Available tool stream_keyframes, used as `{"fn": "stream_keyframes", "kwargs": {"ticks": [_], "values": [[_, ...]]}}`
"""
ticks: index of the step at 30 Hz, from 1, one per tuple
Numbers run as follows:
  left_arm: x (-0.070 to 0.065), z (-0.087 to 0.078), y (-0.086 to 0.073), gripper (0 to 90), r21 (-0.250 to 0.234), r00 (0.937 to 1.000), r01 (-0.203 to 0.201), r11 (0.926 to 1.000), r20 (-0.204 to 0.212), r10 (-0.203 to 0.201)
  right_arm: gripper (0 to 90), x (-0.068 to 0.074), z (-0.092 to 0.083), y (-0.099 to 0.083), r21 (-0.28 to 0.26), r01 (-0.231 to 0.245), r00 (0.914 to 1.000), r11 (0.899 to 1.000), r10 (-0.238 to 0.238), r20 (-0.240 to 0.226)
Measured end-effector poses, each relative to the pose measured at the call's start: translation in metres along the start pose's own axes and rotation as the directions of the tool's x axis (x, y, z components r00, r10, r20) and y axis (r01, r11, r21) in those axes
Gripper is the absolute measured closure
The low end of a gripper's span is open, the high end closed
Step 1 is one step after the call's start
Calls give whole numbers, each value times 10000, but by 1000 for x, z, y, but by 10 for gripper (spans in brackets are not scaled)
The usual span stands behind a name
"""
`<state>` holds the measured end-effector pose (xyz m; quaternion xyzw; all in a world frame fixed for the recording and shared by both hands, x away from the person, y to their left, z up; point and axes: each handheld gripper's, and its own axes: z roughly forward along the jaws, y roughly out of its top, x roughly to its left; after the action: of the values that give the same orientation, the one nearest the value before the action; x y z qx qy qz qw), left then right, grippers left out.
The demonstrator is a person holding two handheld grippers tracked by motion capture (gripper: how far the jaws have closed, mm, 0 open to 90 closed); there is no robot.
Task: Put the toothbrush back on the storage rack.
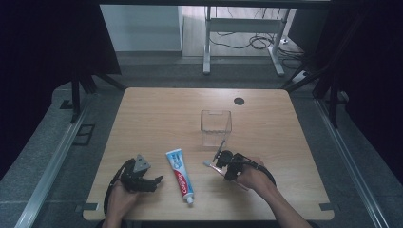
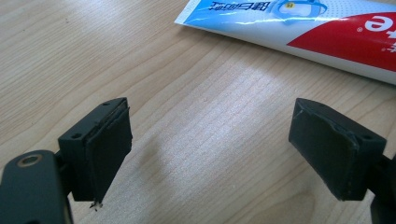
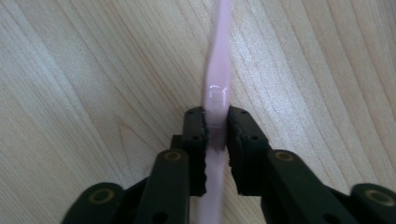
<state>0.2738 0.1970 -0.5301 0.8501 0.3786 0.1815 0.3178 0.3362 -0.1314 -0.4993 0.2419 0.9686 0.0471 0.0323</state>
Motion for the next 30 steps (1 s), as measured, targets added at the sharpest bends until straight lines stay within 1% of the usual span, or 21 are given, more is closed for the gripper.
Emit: {"fn": "stream_keyframes", "kwargs": {"ticks": [3, 5, 8, 12, 13, 16, 17, 19, 21, 27, 28, 30], "values": [[0, 0, 0, 134, 62, 10000, -46, 10000, -30, 46, 790, 0, 0, 0, 17, -56, 9999, 10000, 56, -103], [0, 0, 0, 134, 58, 10000, -49, 10000, -32, 49, 791, 0, -1, 0, -52, -91, 9997, 9999, 90, -231], [-1, 0, 0, 135, 41, 10000, -61, 10000, -12, 61, 792, 0, -4, -2, -244, -226, 9993, 9994, 219, -294], [-1, 0, 0, 135, 43, 10000, -84, 10000, -25, 84, 793, 0, -10, -5, -399, -341, 9988, 9986, 327, -353], [-1, 0, 0, 135, 45, 10000, -82, 10000, -31, 83, 792, -1, -12, -6, -420, -300, 9990, 9987, 285, -355], [-1, 1, 0, 135, 55, 10000, -94, 9999, -31, 94, 793, -1, -17, -9, -610, -425, 9981, 9972, 396, -474], [-1, 1, 0, 135, 59, 9999, -97, 9999, -36, 97, 793, -2, -19, -11, -704, -396, 9983, 9967, 365, -455], [-1, 1, 0, 135, 61, 9999, -111, 9999, -32, 111, 793, -2, -21, -12, -699, -451, 9981, 9965, 420, -453], [-1, 1, 0, 135, 66, 9999, -129, 9999, -25, 129, 794, -3, -25, -14, -854, -493, 9978, 9951, 454, -477], [-2, 1, 0, 135, 124, 9999, -103, 9999, -55, 104, 794, -7, -35, -19, -1065, -609, 9969, 9925, 552, -558], [-2, 1, 0, 135, 142, 9999, -110, 9998, -71, 111, 794, -9, -39, -20, -1194, -629, 9967, 9909, 563, -578], [-2, 1, 0, 136, 114, 9999, -93, 9999, -61, 93, 794, -10, -42, -21, -1212, -687, 9964, 9902, 619, -584]]}}
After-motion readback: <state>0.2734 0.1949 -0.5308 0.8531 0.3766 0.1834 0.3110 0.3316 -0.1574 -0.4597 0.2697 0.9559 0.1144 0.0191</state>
